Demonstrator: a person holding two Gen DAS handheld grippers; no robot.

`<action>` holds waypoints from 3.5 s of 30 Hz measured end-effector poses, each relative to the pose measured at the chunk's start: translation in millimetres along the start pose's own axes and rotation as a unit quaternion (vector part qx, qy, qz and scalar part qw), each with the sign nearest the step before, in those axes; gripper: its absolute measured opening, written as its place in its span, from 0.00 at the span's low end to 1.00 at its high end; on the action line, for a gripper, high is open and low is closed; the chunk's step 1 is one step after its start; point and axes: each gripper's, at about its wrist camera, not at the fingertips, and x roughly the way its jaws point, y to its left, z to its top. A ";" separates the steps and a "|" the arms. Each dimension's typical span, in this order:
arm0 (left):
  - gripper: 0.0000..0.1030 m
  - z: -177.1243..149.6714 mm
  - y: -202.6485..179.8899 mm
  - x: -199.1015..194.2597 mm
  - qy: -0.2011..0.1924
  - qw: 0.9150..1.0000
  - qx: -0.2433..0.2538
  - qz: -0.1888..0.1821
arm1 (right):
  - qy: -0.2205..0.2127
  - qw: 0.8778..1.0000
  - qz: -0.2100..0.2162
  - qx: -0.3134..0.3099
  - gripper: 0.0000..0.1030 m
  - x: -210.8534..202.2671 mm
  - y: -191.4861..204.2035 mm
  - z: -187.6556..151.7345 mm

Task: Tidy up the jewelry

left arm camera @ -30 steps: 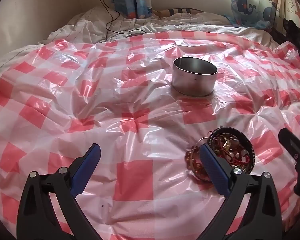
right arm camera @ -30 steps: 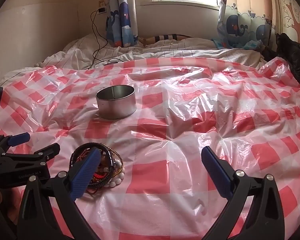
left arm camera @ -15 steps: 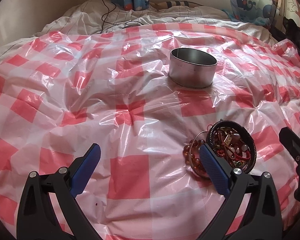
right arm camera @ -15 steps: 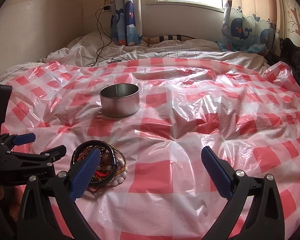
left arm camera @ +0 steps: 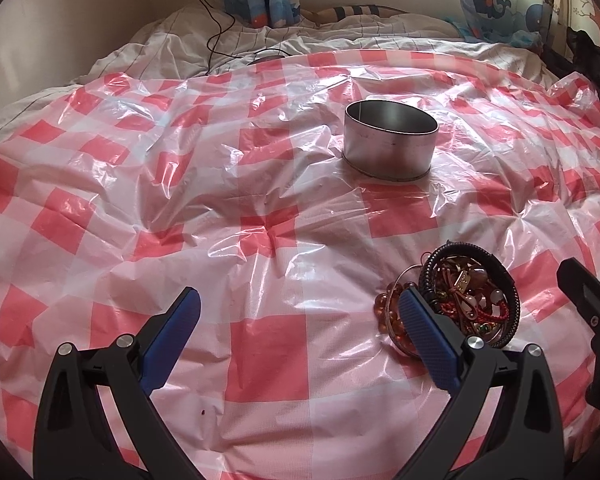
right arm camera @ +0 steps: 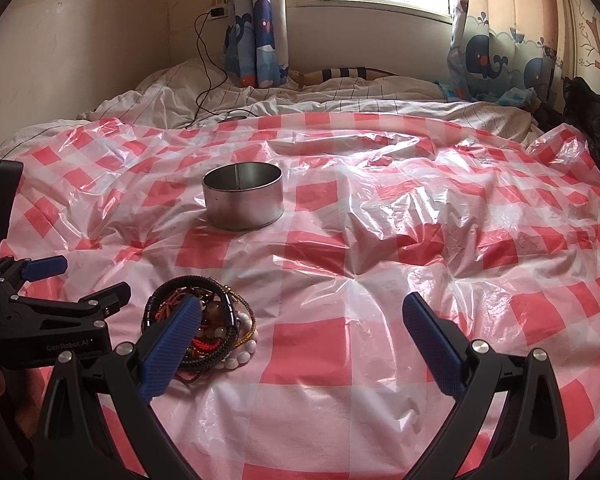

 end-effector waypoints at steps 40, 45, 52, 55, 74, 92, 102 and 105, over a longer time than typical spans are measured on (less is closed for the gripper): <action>0.93 -0.7 -1.0 -0.1 0.000 1.000 0.003 0.001 | 0.003 1.000 0.002 -0.001 0.94 1.0 2.6 -0.2; 0.93 -0.5 -1.1 -0.2 0.000 1.000 0.003 0.001 | 0.003 1.000 0.002 -0.001 0.94 1.1 2.9 -0.2; 0.93 -0.3 -0.8 -0.2 0.001 1.000 0.002 -0.001 | 0.004 1.000 0.004 -0.001 0.94 1.2 2.8 -0.1; 0.93 0.7 5.8 3.2 0.008 1.000 -0.008 -0.016 | 0.001 1.000 0.018 -0.004 0.94 -1.9 5.2 -1.4; 0.93 43.6 35.1 25.7 0.004 0.999 -0.042 -0.032 | 0.076 0.979 0.159 -0.103 0.47 50.9 26.0 18.2; 0.93 38.1 24.0 16.8 -0.002 0.999 -0.012 -0.029 | 0.102 0.973 0.191 -0.078 0.09 60.4 23.0 11.5; 0.93 28.2 6.8 3.1 0.003 0.981 0.032 -0.194 | 0.049 0.989 0.142 -0.004 0.09 44.7 -26.5 35.2; 0.91 16.4 -13.6 -12.5 -0.013 0.972 0.085 -0.218 | 0.038 0.991 0.119 0.037 0.09 42.7 -52.8 41.7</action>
